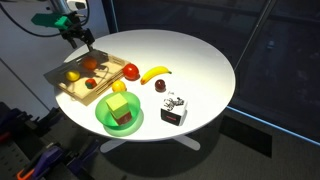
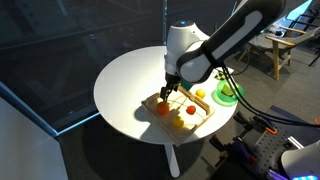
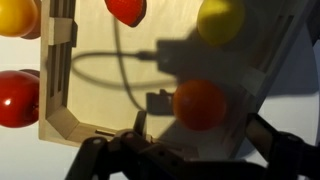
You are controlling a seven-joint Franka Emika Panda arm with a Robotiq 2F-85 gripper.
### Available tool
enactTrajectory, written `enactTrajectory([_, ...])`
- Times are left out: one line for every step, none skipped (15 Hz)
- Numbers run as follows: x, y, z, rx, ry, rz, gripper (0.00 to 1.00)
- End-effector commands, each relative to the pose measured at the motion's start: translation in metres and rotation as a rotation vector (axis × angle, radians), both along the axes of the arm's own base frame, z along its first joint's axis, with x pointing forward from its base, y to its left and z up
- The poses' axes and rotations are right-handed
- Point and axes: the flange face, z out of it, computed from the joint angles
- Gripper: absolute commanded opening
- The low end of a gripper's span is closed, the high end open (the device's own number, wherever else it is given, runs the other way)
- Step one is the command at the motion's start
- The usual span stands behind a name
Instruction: Put the orange on the right side of the table
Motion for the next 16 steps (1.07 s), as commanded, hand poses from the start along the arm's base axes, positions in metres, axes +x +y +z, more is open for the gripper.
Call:
enactTrajectory([0.003,0.007,-0.011,0.023,0.019,0.003,1.00])
enactTrajectory([0.003,0.008,-0.014,0.022,0.025,0.000,1.00])
enactTrajectory([0.004,0.009,-0.017,0.023,0.032,-0.006,1.00])
enactTrajectory([0.005,0.009,-0.020,0.019,0.039,-0.017,1.00])
enactTrajectory([0.007,0.009,-0.022,0.015,0.042,-0.023,1.00])
enactTrajectory([0.009,0.009,-0.023,0.011,0.044,-0.028,1.00])
enactTrajectory([0.011,0.009,-0.025,0.007,0.044,-0.030,1.00])
enactTrajectory([0.014,0.009,-0.027,0.003,0.043,-0.031,1.00])
enactTrajectory([0.017,0.009,-0.028,0.000,0.042,-0.032,1.00])
enactTrajectory([0.019,0.009,-0.030,0.001,0.043,-0.034,1.00])
enactTrajectory([0.022,0.009,-0.031,0.000,0.043,-0.035,1.00])
enactTrajectory([0.024,0.010,-0.033,0.001,0.043,-0.036,1.00])
enactTrajectory([0.027,0.010,-0.034,0.001,0.042,-0.036,1.00])
enactTrajectory([0.029,0.011,-0.036,0.001,0.042,-0.035,1.00])
enactTrajectory([0.030,0.012,-0.038,0.001,0.044,-0.034,1.00])
enactTrajectory([0.032,0.013,-0.040,-0.001,0.044,-0.033,1.00])
